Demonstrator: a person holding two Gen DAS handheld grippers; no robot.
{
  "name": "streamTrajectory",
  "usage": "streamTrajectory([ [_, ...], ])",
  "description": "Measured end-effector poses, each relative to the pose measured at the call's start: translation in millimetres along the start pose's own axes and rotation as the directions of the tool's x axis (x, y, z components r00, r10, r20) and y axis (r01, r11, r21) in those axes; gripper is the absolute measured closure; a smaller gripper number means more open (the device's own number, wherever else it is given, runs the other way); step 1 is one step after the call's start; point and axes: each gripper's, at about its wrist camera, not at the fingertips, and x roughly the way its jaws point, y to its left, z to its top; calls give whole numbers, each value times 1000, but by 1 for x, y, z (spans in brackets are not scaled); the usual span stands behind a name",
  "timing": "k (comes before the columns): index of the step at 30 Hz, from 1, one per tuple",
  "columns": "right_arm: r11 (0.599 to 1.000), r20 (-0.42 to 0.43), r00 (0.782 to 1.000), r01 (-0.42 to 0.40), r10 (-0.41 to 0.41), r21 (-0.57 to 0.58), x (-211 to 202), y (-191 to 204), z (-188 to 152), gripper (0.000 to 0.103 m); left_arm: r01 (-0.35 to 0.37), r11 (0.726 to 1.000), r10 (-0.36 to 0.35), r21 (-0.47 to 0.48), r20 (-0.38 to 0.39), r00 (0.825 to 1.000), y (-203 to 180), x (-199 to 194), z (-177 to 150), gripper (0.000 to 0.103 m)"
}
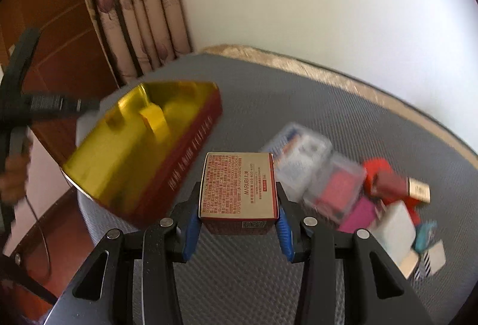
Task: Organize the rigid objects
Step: 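Carry the tan printed box with the right gripper into the tin and release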
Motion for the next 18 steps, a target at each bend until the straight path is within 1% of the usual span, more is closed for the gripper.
streamTrajectory([
  [3, 999, 29, 999, -35, 36, -10, -2, 14, 23, 63, -8, 1000, 8, -7, -16, 1000, 5, -12, -25, 59],
  [5, 998, 36, 997, -63, 64, -25, 4, 28, 38, 63, -12, 1000, 12, -27, -15, 1000, 10, -19, -42, 59],
  [7, 996, 32, 996, -82, 83, -40, 17, 44, 55, 63, -33, 998, 33, -51, -9, 999, 15, -23, -53, 59],
  [10, 993, 1, 993, -115, 115, -40, 46, 64, 78, 63, -46, 996, 48, -79, 30, 998, 23, -32, -58, 59],
  [12, 991, -24, 992, -128, 127, -39, 66, 75, 89, 63, -82, 994, 87, -74, 67, 994, 23, -38, -57, 59],
  [13, 990, -44, 990, -133, 132, -41, 80, 83, 94, 63, -102, 993, 107, -67, 82, 991, 23, -40, -56, 57],
  [15, 992, -74, 991, -117, 113, -51, 99, 93, 99, 63, -126, 990, 131, -59, 97, 987, 23, -43, -58, 54],
  [18, 993, -113, 990, -94, 86, -70, 120, 100, 100, 63, -112, 992, 116, -53, 89, 989, 23, -39, -57, 54],
])
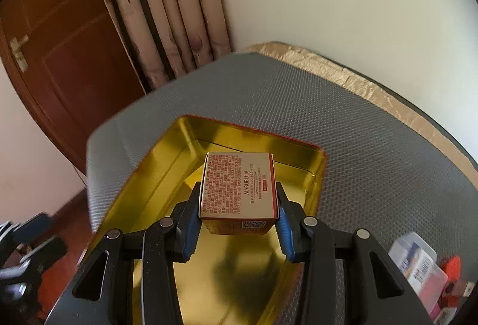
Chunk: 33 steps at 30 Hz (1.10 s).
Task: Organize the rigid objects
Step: 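Carry the tan printed box with the right gripper into the tin and release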
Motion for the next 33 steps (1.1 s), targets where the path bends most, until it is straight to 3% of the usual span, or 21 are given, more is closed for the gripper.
streamTrajectory([
  [4, 999, -62, 997, 41, -41, 3, 24, 2, 2, 62, 2, 1000, -2, 31, -15, 1000, -5, 6, -1, 54],
  [8, 999, -52, 998, 44, -42, 31, 25, -3, 10, 60, -6, 999, 7, 46, -21, 1000, -6, 12, -3, 54],
  [9, 998, -55, 998, 43, -41, 41, 26, -5, 11, 54, -2, 999, 3, 43, -29, 1000, -6, 13, -4, 54],
  [12, 995, -13, 1000, 6, -4, 104, 12, -14, 7, 21, 12, 999, -10, 44, -42, 999, -7, 15, -6, 54],
  [13, 992, 15, 1000, -10, 8, 126, 5, -16, 5, 14, 4, 999, -2, 54, -38, 999, -10, 15, -8, 54],
  [16, 982, 102, 995, -18, -1, 187, -32, -26, -6, 10, -7, 997, 10, 79, -48, 999, -15, 16, -11, 54],
  [18, 974, 128, 987, 71, -101, 217, -60, -34, -21, 0, 4, 997, 1, 79, -55, 998, -17, 15, -13, 54],
  [20, 944, 103, 968, 193, -227, 267, -83, -49, -42, 0, 8, 997, -4, 81, -50, 999, -19, 13, -14, 54],
  [22, 929, 64, 968, 212, -242, 302, -94, -68, -59, 0, 5, 996, -1, 92, -46, 999, -21, 13, -16, 53],
  [24, 905, -14, 954, 290, -300, 312, -94, -88, -67, 0, 4, 995, 1, 103, -48, 999, -24, 13, -18, 53],
  [27, 891, -84, 965, 261, -248, 371, -84, -115, -70, 1, 1, 991, 6, 134, -48, 999, -28, 15, -21, 53],
  [31, 874, -106, 983, 185, -153, 450, -73, -136, -68, 1, -8, 987, 17, 159, -55, 998, -30, 19, -22, 53],
  [33, 858, -147, 980, 192, -137, 477, -63, -146, -67, 1, -3, 988, 12, 156, -57, 998, -30, 19, -22, 53],
])
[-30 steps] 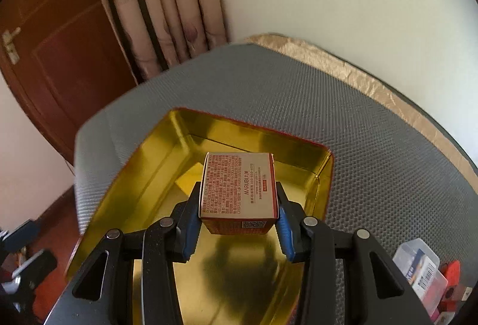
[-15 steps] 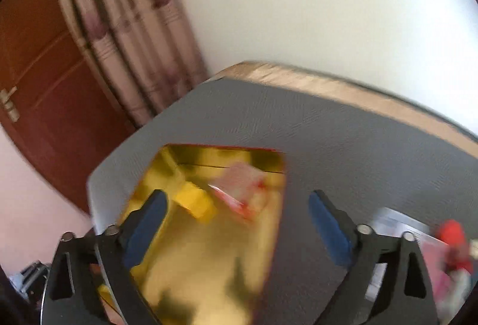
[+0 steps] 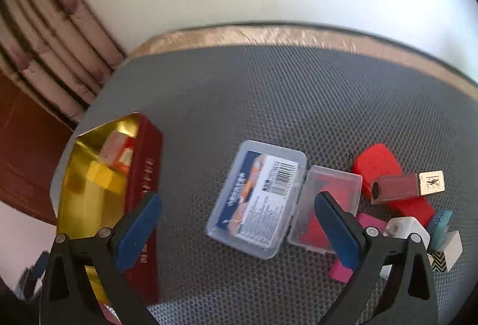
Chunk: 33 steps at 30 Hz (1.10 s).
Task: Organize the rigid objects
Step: 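Carry the tan printed box with the right gripper into the tin and release, then grasp the clear plastic case with the right gripper and lift it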
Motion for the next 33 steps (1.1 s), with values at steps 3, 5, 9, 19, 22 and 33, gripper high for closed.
streamTrajectory([
  [3, 997, -58, 998, -33, 37, 69, 12, -13, 6, 2, -2, 1000, 2, 2, -1, 1000, 0, 0, 0, 53],
  [5, 996, -72, 996, -42, 48, 76, 17, -16, 9, 0, 0, 1000, 0, -1, -11, 1000, -1, 2, -1, 53],
  [9, 995, -132, 988, -72, 80, 65, 27, -4, 14, 0, 6, 1000, -6, -4, -30, 1000, 0, 6, -1, 53],
  [19, 975, -195, 960, -176, 200, 134, 32, -3, 7, 0, 11, 1000, -11, -6, -55, 998, 1, 12, -2, 53],
  [22, 924, -214, 908, -316, 360, 214, 39, -9, -1, 0, 13, 1000, -14, -8, -64, 998, 3, 13, -2, 53],
  [33, 995, -261, 964, -34, 57, 93, 47, 26, 6, 0, 12, 1000, -12, -7, -67, 998, 2, 16, -2, 52],
])
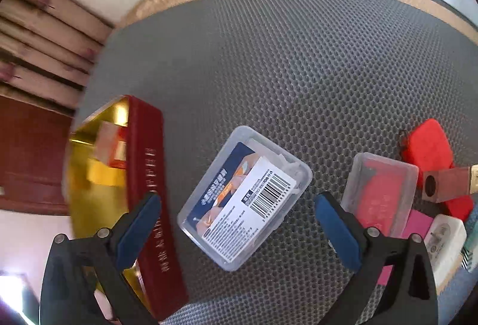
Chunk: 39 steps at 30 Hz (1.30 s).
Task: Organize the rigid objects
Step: 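Grasp the clear plastic case with the right gripper and lift it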
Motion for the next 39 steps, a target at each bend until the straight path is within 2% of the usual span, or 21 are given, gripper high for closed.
streamTrajectory([
  [4, 996, 3, 999, 51, -52, 73, 16, 10, 1, 0, -2, 1000, 2, -1, 1, 1000, 0, 0, 0, 50],
  [7, 991, 49, 992, 117, -120, 64, 21, 25, 2, 2, 0, 1000, 0, 2, 1, 1000, 0, 0, -1, 50],
  [8, 987, 70, 985, 154, -157, 53, 22, 30, 0, 9, 0, 1000, 0, 1, 1, 1000, 0, 0, -1, 49],
  [9, 979, 92, 975, 201, -202, 20, 21, 38, -4, 26, 1, 1000, -1, 0, 0, 1000, 1, 0, -1, 49],
  [10, 975, 110, 969, 223, -220, -14, 22, 42, -7, 37, 1, 1000, -1, -2, -1, 1000, 1, 0, -1, 48],
  [16, 984, 124, 983, 145, -132, -106, 7, 34, -26, 40, -2, 1000, 2, -3, 1, 1000, 2, -1, -1, 48],
  [22, 993, 172, 985, 38, -19, -109, -47, 2, -68, 43, -9, 1000, 9, 10, 12, 1000, -2, -4, -3, 48],
  [25, 996, 221, 975, 6, 15, -94, -82, -23, -91, 43, 9, 1000, -10, 29, 26, 1000, -8, -10, -6, 48],
  [27, 998, 260, 966, 12, 4, -63, -108, -50, -111, 43, 18, 998, -20, 58, 49, 999, -16, -17, -9, 47],
  [30, 999, 300, 953, 52, -48, -7, -136, -103, -132, 43, 64, 991, -75, 118, 91, 993, -31, -31, -13, 47],
  [32, 993, 318, 941, 106, -115, 47, -151, -143, -143, 42, 72, 981, -96, 180, 123, 988, -45, -44, -18, 47],
  [34, 984, 318, 932, 151, -175, 99, -154, -181, -151, 43, 72, 966, -116, 247, 165, 979, -62, -58, -23, 47],
  [36, 974, 311, 926, 178, -215, 142, -159, -211, -163, 43, 102, 948, -161, 301, 177, 971, -78, -69, -27, 47],
  [39, 960, 310, 914, 212, -260, 181, -162, -252, -172, 43, 190, 912, -253, 364, 132, 958, -104, -76, -31, 47],
])
